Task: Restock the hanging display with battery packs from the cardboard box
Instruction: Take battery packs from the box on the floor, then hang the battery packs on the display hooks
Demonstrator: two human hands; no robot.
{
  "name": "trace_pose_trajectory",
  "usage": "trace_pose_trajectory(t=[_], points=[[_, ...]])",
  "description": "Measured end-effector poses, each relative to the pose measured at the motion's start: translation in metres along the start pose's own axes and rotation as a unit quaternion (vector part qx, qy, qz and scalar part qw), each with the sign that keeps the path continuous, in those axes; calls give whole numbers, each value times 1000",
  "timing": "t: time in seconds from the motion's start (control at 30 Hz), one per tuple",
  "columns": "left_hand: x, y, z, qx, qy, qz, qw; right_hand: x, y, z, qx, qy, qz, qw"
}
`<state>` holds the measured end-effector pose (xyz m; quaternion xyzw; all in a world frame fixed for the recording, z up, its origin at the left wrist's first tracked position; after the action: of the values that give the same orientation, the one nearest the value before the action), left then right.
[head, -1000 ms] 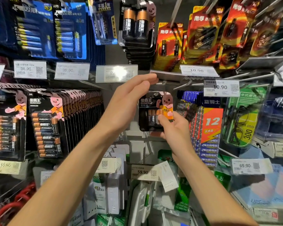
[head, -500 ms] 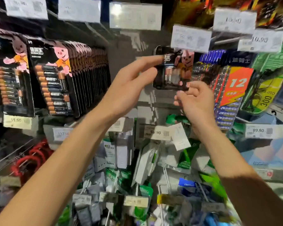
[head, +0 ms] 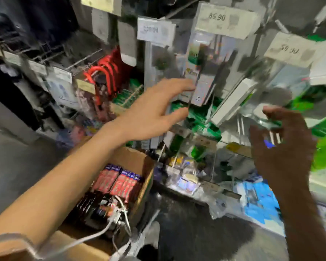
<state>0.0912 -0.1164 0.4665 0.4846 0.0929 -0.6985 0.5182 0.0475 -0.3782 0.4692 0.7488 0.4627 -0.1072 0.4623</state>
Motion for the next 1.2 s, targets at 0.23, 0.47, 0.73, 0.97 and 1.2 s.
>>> trace_pose_trajectory(t=[0.23,0.47,0.73,0.97,1.2], points=[[25,-194,-43,-187,36,7,982,110,-158,-21,34,78,-226,971],[38,-375,-22,-368,44,30,928,138,-309,-66,62,186,-360,912],[52,-453,-2,-413,37,14,910,134,-387,-108,62,169,-455,872],[66,-403,-70,-362,19,-31,931,156,-391,-102,130,129,-466,866],[118,-380,-199,-354,11,-216,910,246,-381,-110,184,80,-472,859]])
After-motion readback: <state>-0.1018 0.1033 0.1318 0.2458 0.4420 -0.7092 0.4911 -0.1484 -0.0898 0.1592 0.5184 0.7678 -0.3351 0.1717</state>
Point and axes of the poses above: each hand's wrist, its own y-axis towards the middle knuckle, its own x-axis out of the palm, z = x × y, the point moved 7 cm from there along y, towards the middle knuckle, and after that the axes turned 2 degrees about x, right-handed, at the moved point
